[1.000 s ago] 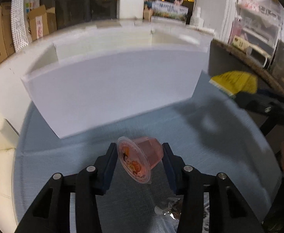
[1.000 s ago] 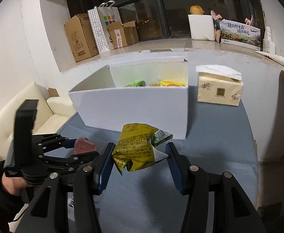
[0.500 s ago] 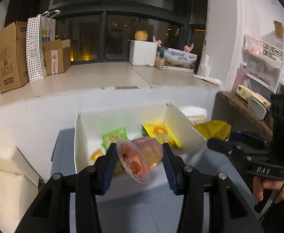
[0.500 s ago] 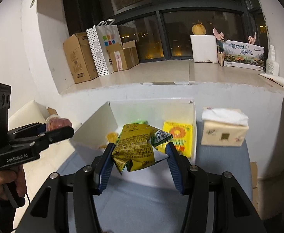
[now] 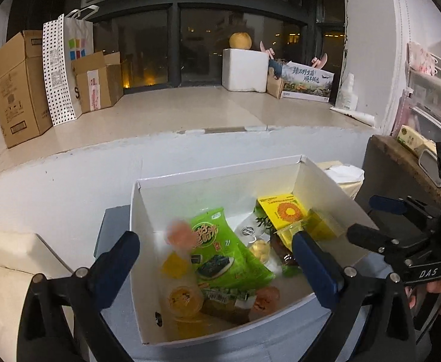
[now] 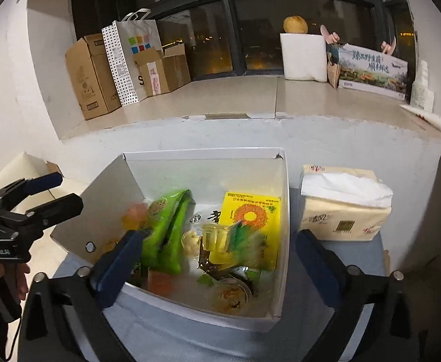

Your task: Organize snacks

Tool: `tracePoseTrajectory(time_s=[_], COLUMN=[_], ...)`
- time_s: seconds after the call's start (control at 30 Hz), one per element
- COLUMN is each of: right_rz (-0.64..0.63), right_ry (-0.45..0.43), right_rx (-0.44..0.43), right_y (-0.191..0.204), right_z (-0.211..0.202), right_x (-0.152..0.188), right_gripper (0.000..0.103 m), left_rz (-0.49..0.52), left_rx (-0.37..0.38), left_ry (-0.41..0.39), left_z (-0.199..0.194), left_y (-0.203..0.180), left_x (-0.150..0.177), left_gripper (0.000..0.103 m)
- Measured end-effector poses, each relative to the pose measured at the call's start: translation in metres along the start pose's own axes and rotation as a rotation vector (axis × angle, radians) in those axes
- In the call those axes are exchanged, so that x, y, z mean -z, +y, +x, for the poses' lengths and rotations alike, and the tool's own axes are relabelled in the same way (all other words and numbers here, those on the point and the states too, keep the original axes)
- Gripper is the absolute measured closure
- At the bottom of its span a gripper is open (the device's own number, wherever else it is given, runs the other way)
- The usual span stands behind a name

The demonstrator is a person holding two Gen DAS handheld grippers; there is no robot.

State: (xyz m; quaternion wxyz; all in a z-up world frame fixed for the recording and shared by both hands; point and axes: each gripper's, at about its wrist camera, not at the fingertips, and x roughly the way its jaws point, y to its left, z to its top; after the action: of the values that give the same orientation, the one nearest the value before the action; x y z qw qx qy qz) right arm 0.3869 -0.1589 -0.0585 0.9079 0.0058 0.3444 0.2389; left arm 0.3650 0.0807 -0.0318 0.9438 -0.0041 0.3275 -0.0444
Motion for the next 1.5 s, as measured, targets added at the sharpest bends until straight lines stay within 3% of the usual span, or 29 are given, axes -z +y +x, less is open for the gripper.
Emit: tracePoseTrajectory(time_s=[0.2,0.6,0.73,1.0,1.33,1.37,1.43,1.47,1.5], right_rz=[0.008,-0.096,-0.14,-0.119,-0.141,-0.152,-0.194,-0.203,-0.199], right_ry=[-0.012,0.048,0.093,0.206,0.26,0.252,0.235,0.225,0.224], right_rx=[-0.055,-0.204,-0.23,-0.251,-0.174,-0.166,-0.11,-0.079,-0.076], right_y=[0.003,0.054,0.074,0.099,0.122,0.124,0.129,0.13,0.129], right_z=[-0.019,-0.076,-0.084,-0.065,-0.039,-0.038,-0.038,-0.038,-0.038], right_x=[0.015,0.094,0.124,0.185,0.215,0.215,0.216,0.216,0.215], right_gripper=[0.0,0.0,0.0,0.0,0.0,0.001,0.016,0.034,0.036], left_rz=[-0.014,0.001,0.003,-0.089,-0.209,-0.215,-0.218,-0.215,-0.209], left_rx=[-0.001,0.018,0.022,0.035,0.051,0.057,0.054,0.067,0.076], left_ry=[0.0,-0.031,-0.032,-0.012,0.041,0.048,0.054,0.058,0.059], left_z=[-0.008,-0.056,-0.077,-0.119,-0.159,-0.162,-0.166,-0.167,-0.168], left_y=[0.004,-0.014,-0.021,-0.015,0.008,0.01,0.013,0.013,0.013], left_x=[0.008,0.037,0.064,0.132,0.211,0.217,0.224,0.225,0.227], left_gripper=[0.0,0.0,0.0,0.0,0.0,0.0,0.0,0.0,0.0])
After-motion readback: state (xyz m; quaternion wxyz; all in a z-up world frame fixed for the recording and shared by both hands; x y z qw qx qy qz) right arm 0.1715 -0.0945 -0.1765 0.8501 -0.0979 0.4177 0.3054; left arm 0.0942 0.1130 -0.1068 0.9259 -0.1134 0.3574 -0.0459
